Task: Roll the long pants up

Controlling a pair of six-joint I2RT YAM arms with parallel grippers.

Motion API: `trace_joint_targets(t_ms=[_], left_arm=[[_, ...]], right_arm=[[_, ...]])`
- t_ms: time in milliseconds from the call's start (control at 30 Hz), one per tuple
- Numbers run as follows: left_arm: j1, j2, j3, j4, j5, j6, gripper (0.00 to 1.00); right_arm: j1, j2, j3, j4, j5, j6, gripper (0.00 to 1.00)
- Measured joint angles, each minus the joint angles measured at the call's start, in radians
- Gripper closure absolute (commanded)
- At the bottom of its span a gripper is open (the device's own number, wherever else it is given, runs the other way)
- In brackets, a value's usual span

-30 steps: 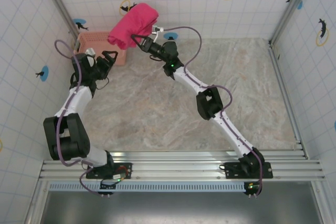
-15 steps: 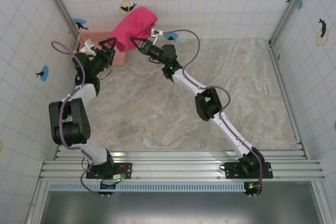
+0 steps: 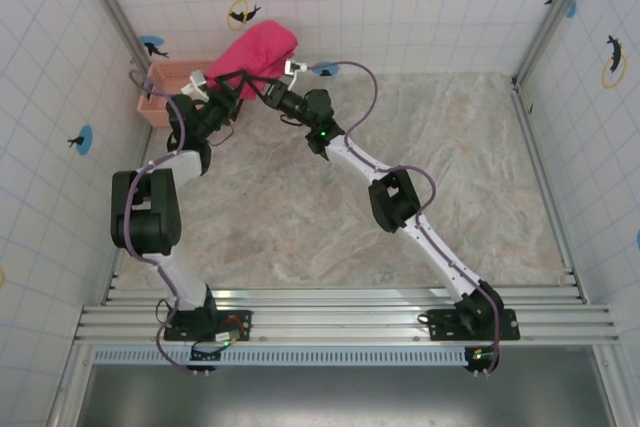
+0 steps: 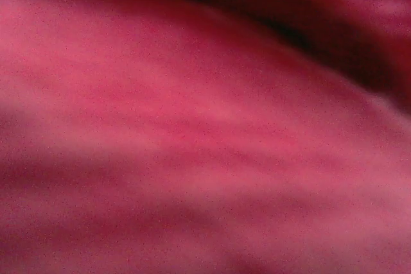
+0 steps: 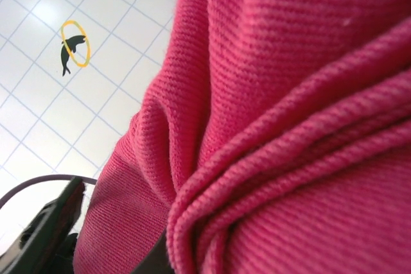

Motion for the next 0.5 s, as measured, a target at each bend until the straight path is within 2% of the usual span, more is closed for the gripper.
trace_joint_targets(t_ms=[400, 433, 467, 500], left_arm=[[-0.003, 0.105, 0.103, 0.044, -0.071, -0.025, 0.04], [-0.003, 0.110, 0.111, 0.043, -0.076, -0.026, 0.11], [-0.003, 0.115, 0.121, 0.043, -0.081, -0.027, 0.23], [-0.003, 0.118, 0.130, 0.044, -0.082, -0.034, 0.47]], right_arm=[[0.000, 0.010, -0.005, 0.002, 0.005, 0.082, 1.00], [0.000, 0.010, -0.005, 0.004, 0.006, 0.086, 1.00], [0.000, 0.010, -0.005, 0.005, 0.006, 0.088, 1.00], [0.000, 0.010, -0.005, 0.004, 0.007, 0.090, 1.00]])
